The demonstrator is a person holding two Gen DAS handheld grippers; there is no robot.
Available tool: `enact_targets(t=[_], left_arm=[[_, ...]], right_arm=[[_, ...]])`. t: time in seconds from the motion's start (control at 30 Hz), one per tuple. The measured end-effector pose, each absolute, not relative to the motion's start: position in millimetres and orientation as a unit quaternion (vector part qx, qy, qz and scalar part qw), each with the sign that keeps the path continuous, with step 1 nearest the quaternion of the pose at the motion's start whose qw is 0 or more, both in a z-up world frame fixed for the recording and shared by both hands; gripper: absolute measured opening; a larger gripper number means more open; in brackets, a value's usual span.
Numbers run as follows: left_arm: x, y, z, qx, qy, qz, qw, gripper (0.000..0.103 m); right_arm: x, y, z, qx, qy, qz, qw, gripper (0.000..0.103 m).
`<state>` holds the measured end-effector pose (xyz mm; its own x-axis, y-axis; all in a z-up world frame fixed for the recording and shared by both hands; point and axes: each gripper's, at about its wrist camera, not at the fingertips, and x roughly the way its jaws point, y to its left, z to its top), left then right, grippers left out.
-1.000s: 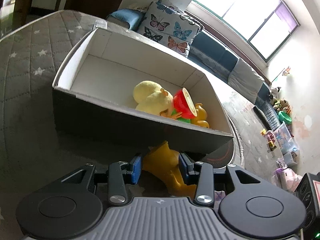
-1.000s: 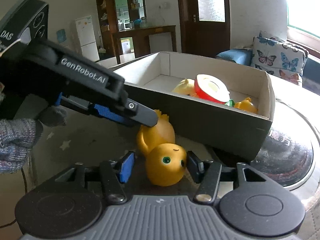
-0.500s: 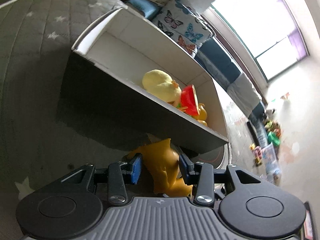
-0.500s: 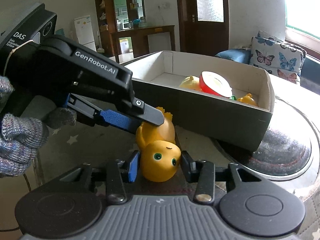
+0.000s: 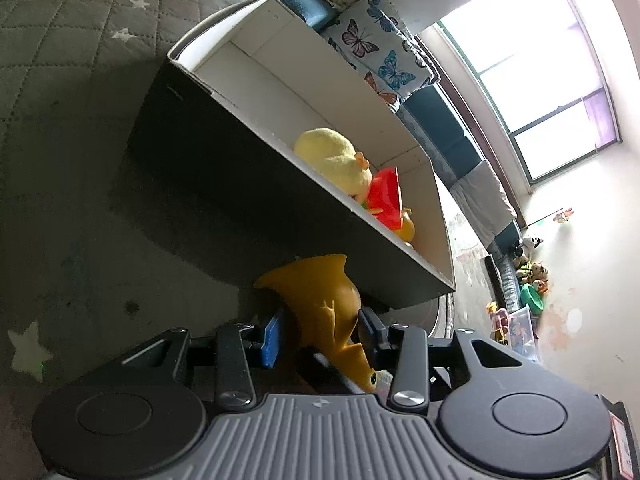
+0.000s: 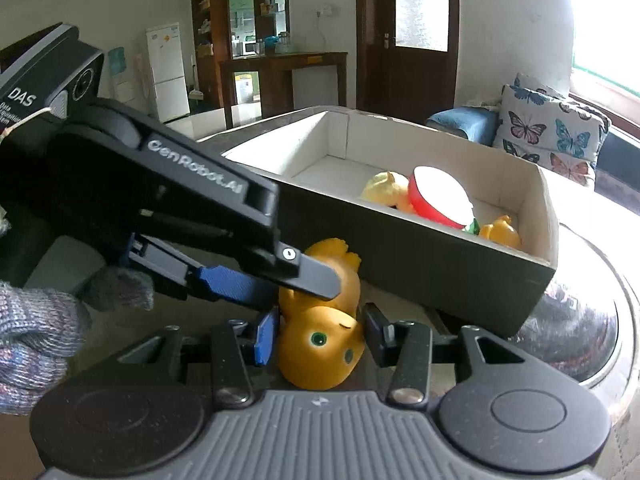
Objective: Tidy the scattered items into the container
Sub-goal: 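Close the left gripper on the large yellow duck's tail, then lift the large duck with the left gripper over the box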
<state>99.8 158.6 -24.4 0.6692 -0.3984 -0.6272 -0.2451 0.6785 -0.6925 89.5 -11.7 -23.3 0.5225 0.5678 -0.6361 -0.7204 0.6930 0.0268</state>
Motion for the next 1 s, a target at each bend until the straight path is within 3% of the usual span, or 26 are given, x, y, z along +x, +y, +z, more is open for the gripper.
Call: enact_targets(t=[0.5, 1.0], left_arm=[[101, 156, -18, -0.369, 0.411, -0.052, 0.832, 0.042], [106, 177, 59, -0.328, 0.383, -0.031, 0.863, 0.042]], right_arm=[[91, -8, -21, -0.096, 0.327, 0.384, 0.858, 0.047], [89, 22, 29, -0.104, 0.250, 0.410, 0.871, 0.047]])
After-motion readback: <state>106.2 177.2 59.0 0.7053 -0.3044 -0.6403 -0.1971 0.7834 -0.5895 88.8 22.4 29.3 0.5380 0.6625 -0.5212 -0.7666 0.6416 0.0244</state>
